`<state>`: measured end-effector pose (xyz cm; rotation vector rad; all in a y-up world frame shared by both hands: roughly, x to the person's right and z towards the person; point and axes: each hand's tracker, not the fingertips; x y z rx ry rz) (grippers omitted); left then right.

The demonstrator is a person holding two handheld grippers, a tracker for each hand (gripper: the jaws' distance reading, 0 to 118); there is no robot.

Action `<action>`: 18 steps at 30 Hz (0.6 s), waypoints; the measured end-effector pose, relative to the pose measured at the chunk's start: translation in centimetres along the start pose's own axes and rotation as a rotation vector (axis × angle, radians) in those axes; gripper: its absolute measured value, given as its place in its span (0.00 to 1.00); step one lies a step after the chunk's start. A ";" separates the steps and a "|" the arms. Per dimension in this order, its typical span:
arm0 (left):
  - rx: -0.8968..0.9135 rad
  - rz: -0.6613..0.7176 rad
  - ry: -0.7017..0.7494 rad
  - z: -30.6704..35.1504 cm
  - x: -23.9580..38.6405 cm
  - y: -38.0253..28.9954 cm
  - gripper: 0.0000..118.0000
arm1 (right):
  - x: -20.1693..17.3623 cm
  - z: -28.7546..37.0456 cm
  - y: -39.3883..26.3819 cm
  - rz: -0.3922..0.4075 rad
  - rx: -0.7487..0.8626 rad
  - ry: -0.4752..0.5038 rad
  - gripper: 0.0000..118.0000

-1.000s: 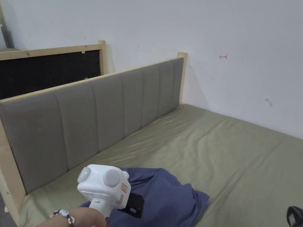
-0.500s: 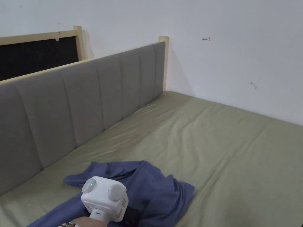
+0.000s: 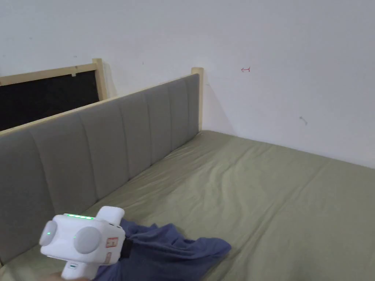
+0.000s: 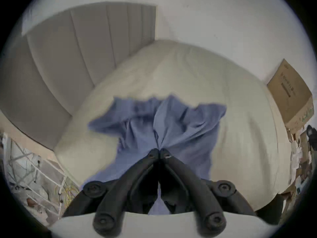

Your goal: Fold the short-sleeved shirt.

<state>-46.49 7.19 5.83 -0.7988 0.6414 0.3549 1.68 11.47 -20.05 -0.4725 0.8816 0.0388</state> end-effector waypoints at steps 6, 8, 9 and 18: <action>0.331 -0.122 -0.147 12.3 6.5 3.2 0.00 | 2.9 4.4 0.4 -0.027 0.070 -0.083 0.00; 0.385 -0.207 -0.216 16.1 10.8 4.8 0.00 | 3.9 6.0 0.7 -0.058 0.096 -0.118 0.00; 0.405 -0.229 -0.270 17.5 12.7 5.3 0.00 | 4.4 6.9 0.8 -0.076 0.110 -0.133 0.00; 0.392 -0.352 -0.681 21.1 30.5 7.4 0.00 | 8.7 14.3 0.5 -0.137 0.195 -0.263 0.00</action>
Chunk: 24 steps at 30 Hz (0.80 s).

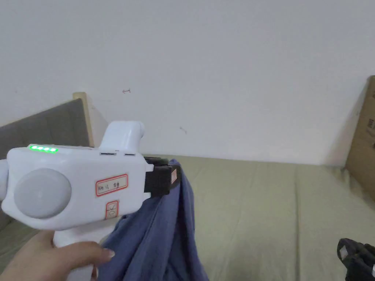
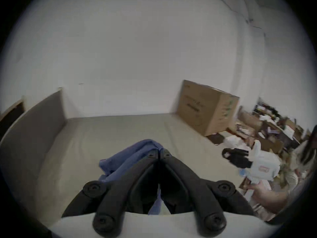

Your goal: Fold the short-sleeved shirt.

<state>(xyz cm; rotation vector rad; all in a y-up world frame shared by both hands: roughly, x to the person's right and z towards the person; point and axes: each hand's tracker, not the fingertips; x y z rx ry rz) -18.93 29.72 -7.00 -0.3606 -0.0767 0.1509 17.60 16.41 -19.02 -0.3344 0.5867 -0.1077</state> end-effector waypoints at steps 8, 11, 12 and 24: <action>-0.318 0.046 -0.203 -16.5 7.6 -3.7 0.00 | 5.2 2.2 -0.8 -0.058 -0.021 -0.123 0.00; -0.560 0.136 -0.227 -22.8 8.8 -8.6 0.00 | 6.4 1.9 -2.0 -0.079 -0.055 -0.147 0.00; -0.618 0.165 -0.226 -24.3 8.9 -10.2 0.00 | 6.6 1.8 -2.3 -0.084 -0.068 -0.151 0.00; -0.683 0.343 -0.182 -24.1 4.4 -16.8 0.94 | 6.7 0.6 -4.3 -0.104 -0.144 -0.145 0.00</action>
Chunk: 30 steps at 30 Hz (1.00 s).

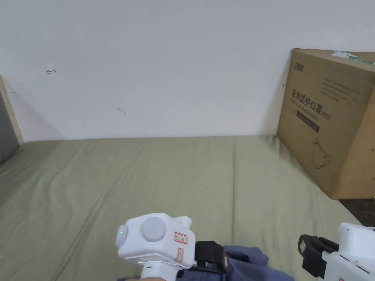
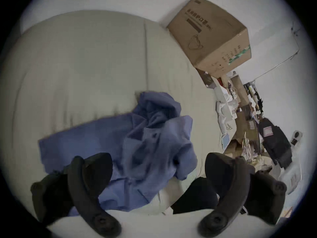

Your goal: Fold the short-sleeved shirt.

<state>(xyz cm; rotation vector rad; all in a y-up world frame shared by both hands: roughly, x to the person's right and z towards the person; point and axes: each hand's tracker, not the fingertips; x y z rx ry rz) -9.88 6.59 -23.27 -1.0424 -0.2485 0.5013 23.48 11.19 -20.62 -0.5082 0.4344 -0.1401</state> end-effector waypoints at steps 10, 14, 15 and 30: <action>0.542 -0.005 0.267 15.0 -5.5 -11.0 0.01 | -0.4 1.4 -0.3 0.002 0.037 0.003 0.00; 0.628 0.067 0.291 18.2 -7.7 -15.4 0.00 | -0.5 1.8 -0.3 0.009 0.057 -0.001 0.00; 0.626 0.088 0.296 18.7 -8.0 -15.9 0.00 | -0.6 1.8 -0.2 0.010 0.058 -0.002 0.00; 0.151 0.144 0.323 1.8 -16.3 -2.6 0.97 | 0.3 1.0 -0.3 0.039 -0.007 -0.038 0.00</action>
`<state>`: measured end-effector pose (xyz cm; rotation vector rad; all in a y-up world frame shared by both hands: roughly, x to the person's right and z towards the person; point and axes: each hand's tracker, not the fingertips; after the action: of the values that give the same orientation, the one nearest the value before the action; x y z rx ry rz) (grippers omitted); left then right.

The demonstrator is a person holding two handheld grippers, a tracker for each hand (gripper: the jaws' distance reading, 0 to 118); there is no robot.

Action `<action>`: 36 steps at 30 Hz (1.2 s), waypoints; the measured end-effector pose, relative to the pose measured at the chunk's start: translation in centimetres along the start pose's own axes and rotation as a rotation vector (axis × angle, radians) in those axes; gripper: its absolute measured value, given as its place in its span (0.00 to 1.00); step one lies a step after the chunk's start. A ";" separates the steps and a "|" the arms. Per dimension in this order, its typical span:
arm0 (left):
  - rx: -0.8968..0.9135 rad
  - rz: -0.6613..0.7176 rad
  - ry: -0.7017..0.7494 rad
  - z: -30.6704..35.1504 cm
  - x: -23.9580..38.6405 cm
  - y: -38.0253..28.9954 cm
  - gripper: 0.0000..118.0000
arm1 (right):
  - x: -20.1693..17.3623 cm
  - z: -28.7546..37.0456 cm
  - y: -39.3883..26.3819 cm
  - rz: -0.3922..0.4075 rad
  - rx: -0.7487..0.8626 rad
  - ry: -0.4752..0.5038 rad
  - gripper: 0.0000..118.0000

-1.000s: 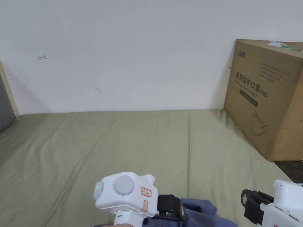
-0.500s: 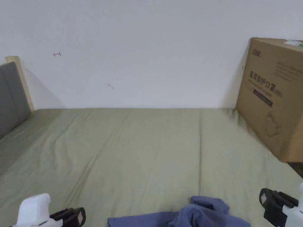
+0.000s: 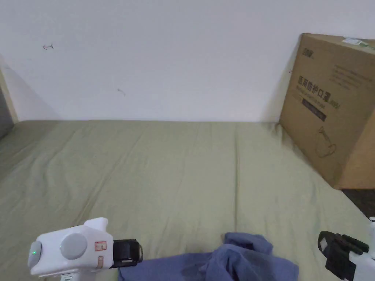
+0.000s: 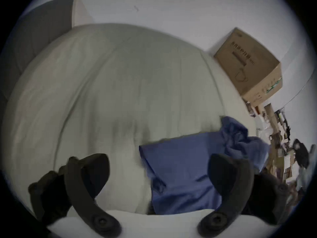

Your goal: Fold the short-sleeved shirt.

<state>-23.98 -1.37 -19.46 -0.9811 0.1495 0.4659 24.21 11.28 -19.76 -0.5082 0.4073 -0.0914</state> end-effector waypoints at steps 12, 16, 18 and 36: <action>0.019 -0.302 0.146 -0.9 2.1 -4.0 0.04 | 4.7 -6.5 -1.0 -0.083 -0.245 -0.078 0.00; 0.105 -0.121 0.028 4.3 -0.6 -5.1 0.04 | 6.8 -12.1 -1.8 -0.212 -0.406 -0.021 0.20; 0.107 -0.103 0.026 5.7 -1.7 -6.0 0.04 | 7.8 -15.2 -2.4 -0.338 -0.512 0.036 0.88; 0.269 0.014 0.092 14.7 -5.5 -5.5 0.04 | 12.1 -11.6 2.3 -0.261 -0.451 0.057 0.02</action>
<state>-27.65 6.54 -5.28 -0.7381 0.2944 0.4014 30.61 5.74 -34.46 -1.0053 0.4168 -0.2694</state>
